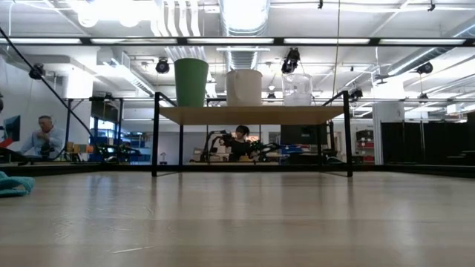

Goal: Stack small to large cups/mugs on shelf
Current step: Return to Home Position

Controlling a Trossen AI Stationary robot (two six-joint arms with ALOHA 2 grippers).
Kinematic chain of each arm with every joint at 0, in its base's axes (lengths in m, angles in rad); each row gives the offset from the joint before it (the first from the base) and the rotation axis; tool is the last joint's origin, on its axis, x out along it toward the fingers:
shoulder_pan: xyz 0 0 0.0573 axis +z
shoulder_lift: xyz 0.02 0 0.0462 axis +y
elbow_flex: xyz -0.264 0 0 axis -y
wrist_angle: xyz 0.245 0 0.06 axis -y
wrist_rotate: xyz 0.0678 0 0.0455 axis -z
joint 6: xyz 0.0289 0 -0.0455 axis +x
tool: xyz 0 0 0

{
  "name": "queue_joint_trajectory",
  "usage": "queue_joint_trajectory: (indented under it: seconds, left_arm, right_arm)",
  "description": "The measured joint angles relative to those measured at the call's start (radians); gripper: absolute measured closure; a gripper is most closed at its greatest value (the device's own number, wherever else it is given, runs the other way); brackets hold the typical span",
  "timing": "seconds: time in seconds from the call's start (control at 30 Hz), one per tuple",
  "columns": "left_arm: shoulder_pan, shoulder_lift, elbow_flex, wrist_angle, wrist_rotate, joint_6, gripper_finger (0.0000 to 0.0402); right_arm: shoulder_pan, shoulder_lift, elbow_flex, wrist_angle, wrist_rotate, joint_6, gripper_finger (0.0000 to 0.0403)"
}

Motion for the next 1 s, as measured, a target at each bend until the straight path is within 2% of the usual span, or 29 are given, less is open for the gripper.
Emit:
queue_joint_trajectory:
  seconds: [0.13,0.37,0.6,0.8,1.0]
  left_arm:
    - [0.0,-0.086,-0.142,0.127,0.002,-0.013,0.0378]
    - [0.0,-0.231,-0.429,0.374,0.023,-0.015,0.0378]
    - [0.0,-0.361,-0.73,0.635,0.068,-0.043,0.0378]
    - [0.0,-0.475,-0.971,0.905,0.143,-0.045,0.0378]
    - [-0.001,-0.605,-1.136,0.936,0.185,-0.039,0.0378]
  right_arm:
    - [0.0,-0.109,-0.159,0.209,-0.129,-0.002,0.0326]
    - [0.0,-0.252,-0.373,0.376,-0.142,0.1,0.0328]
    - [0.0,-0.356,-0.56,0.546,-0.149,0.112,0.0321]
    - [0.0,-0.406,-0.717,0.747,-0.28,0.144,0.0328]
    - [0.0,-0.417,-0.837,0.902,-0.298,0.185,0.0328]
